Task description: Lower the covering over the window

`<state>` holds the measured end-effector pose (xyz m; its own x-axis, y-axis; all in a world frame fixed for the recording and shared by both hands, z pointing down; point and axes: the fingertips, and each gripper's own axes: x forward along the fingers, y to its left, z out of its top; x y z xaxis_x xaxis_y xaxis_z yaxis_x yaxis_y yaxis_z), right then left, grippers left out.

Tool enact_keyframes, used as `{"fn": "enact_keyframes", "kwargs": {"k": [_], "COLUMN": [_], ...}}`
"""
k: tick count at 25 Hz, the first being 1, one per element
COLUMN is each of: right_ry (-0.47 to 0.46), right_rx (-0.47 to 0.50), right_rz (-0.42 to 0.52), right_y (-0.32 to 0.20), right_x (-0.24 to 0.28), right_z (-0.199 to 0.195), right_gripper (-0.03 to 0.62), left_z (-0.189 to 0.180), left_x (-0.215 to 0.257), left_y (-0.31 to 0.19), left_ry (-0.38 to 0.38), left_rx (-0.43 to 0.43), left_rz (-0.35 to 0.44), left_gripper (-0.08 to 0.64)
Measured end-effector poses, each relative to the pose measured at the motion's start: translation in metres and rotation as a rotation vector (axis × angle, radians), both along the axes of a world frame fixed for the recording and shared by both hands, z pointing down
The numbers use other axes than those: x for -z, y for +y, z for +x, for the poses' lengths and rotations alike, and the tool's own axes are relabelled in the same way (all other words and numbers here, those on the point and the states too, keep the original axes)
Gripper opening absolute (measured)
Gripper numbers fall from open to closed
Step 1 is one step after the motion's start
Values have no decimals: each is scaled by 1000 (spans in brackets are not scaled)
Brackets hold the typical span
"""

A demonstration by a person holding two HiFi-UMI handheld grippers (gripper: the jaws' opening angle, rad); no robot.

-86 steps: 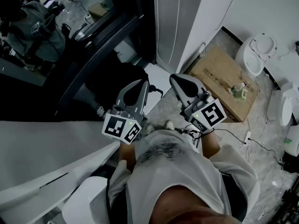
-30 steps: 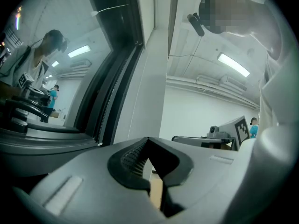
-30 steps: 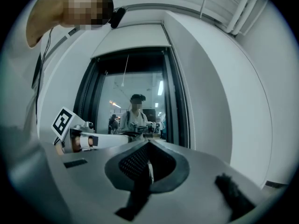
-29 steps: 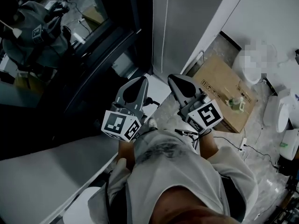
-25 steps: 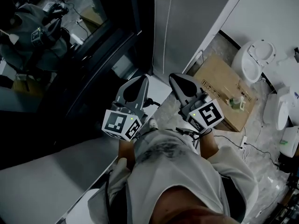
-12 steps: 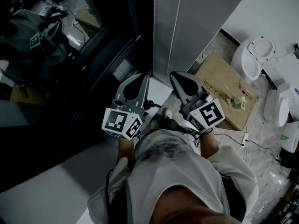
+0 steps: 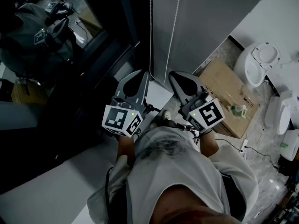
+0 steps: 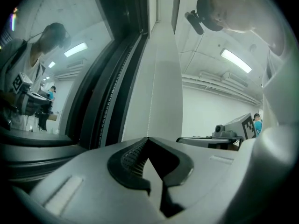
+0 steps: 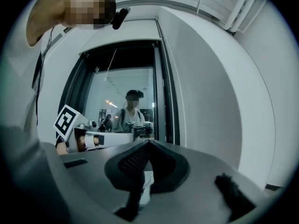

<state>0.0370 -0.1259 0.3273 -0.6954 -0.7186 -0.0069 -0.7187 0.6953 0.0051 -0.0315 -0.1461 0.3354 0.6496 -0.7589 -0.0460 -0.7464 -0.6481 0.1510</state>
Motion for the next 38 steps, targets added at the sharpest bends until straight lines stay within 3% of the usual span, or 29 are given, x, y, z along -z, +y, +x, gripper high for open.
{"fn": "enact_keyframes", "kwargs": {"k": [15, 38], "right_ry": [10, 41], "right_rx": [36, 52], "right_rz": [-2, 2], "right_y": [-25, -47], "right_x": [-3, -10], "right_z": [4, 2], "right_gripper": [17, 18], "left_z": [11, 21], "left_x": [-1, -5], "left_y": [-50, -120], "left_ry": [-40, -83], "left_rx": [75, 115], "left_rz": [14, 28], "left_gripper": [9, 49]}}
